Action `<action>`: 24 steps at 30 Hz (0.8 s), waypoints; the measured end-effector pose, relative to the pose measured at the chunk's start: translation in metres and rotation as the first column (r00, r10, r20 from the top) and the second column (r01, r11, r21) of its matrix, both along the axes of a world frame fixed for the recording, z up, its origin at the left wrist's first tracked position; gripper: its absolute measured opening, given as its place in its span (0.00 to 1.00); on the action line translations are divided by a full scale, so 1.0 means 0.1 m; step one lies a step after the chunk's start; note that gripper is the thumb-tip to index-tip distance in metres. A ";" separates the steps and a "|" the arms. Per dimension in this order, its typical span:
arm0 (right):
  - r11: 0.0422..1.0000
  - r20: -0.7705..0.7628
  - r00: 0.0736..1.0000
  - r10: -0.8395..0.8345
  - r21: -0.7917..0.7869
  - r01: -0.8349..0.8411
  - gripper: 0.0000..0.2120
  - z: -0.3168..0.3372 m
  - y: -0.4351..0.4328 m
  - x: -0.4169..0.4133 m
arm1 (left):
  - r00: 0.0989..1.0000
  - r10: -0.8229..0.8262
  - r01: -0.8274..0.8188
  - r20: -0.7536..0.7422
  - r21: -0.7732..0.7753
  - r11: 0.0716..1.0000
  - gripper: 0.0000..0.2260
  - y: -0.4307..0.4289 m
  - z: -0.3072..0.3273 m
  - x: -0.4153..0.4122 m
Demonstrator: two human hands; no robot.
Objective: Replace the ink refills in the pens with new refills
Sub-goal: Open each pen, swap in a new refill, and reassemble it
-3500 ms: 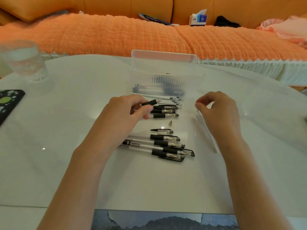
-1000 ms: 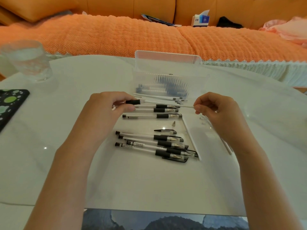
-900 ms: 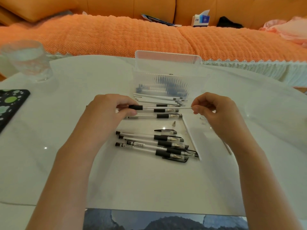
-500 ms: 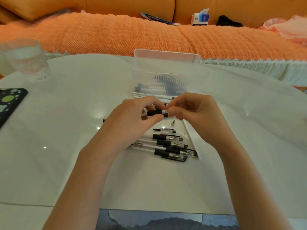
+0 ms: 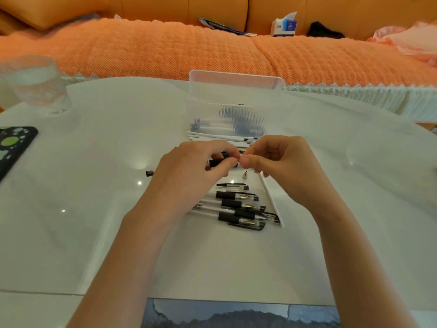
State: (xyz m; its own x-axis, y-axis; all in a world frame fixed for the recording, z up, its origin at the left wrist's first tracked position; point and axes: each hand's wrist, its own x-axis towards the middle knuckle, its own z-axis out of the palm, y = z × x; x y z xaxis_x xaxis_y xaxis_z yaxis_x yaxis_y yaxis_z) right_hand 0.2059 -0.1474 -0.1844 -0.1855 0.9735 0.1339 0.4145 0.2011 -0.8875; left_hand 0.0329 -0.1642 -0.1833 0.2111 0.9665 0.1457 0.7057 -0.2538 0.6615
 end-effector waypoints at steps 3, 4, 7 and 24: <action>0.997 0.003 0.999 -0.054 0.047 0.054 0.04 0.02 0.00 0.06 | 1.000 0.024 -0.024 0.017 -0.007 1.000 0.05 0.01 -0.01 -0.02; 0.993 0.018 0.995 -0.095 0.067 0.094 0.04 0.03 0.00 0.11 | 0.999 0.039 -0.039 0.030 -0.006 0.999 0.05 0.02 -0.01 -0.04; 0.973 0.177 0.959 -0.222 0.109 0.205 0.04 0.02 0.01 0.29 | 0.995 0.082 -0.083 0.050 0.012 0.996 0.03 0.04 0.00 -0.09; 0.973 0.399 0.887 -0.231 0.075 0.220 0.05 -0.08 0.02 0.42 | 0.997 0.061 -0.058 0.056 -0.064 0.996 0.04 0.04 -0.02 -0.13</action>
